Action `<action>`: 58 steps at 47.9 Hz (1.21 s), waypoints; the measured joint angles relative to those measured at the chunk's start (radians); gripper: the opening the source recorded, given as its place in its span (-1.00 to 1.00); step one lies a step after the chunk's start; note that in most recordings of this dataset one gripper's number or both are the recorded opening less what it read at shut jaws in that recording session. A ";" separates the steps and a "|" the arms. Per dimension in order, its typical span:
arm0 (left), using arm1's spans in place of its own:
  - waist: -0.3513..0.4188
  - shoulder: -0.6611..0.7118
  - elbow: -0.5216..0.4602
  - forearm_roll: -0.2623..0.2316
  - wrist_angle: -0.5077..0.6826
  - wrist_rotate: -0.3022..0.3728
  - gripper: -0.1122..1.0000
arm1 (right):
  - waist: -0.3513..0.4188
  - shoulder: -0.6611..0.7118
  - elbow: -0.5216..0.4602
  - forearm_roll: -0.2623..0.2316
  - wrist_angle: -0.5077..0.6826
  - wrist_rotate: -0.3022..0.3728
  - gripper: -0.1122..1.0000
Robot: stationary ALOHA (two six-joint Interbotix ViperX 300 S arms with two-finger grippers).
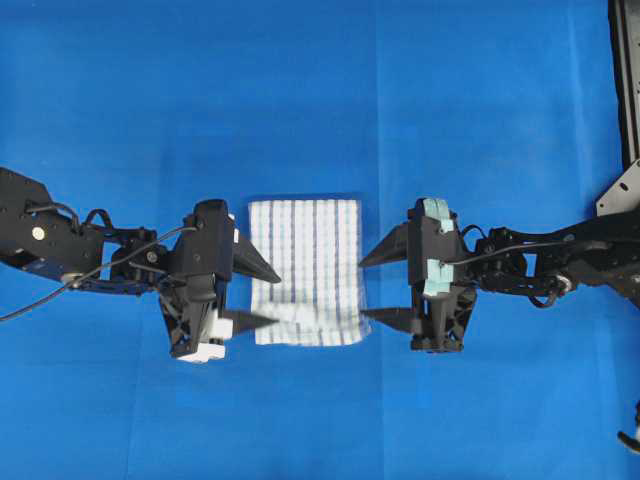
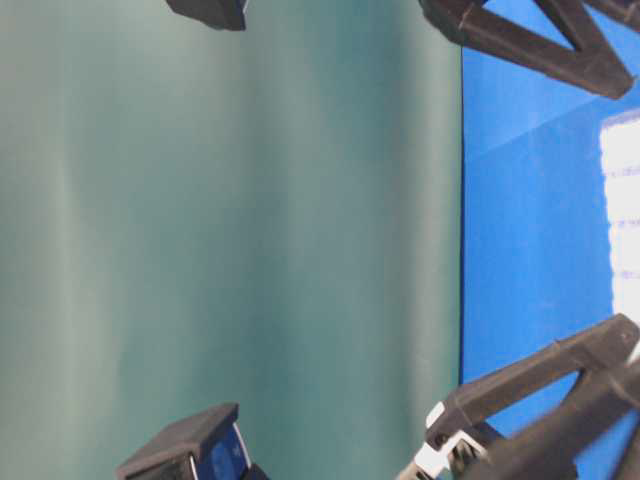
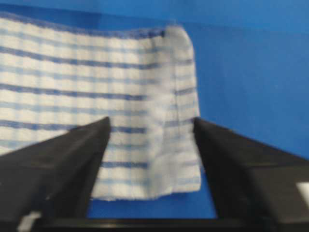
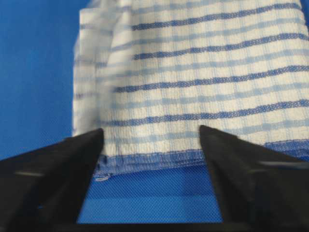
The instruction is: Fold the blue towel.
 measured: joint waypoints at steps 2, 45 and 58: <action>-0.006 0.000 0.000 0.000 0.000 0.002 0.71 | -0.002 0.000 0.000 0.000 0.000 0.000 0.82; 0.035 -0.453 0.147 0.000 0.097 0.132 0.87 | -0.092 -0.495 0.137 -0.035 0.074 -0.196 0.74; 0.115 -0.696 0.285 0.003 0.097 0.141 0.87 | -0.156 -0.747 0.202 -0.037 0.196 -0.279 0.74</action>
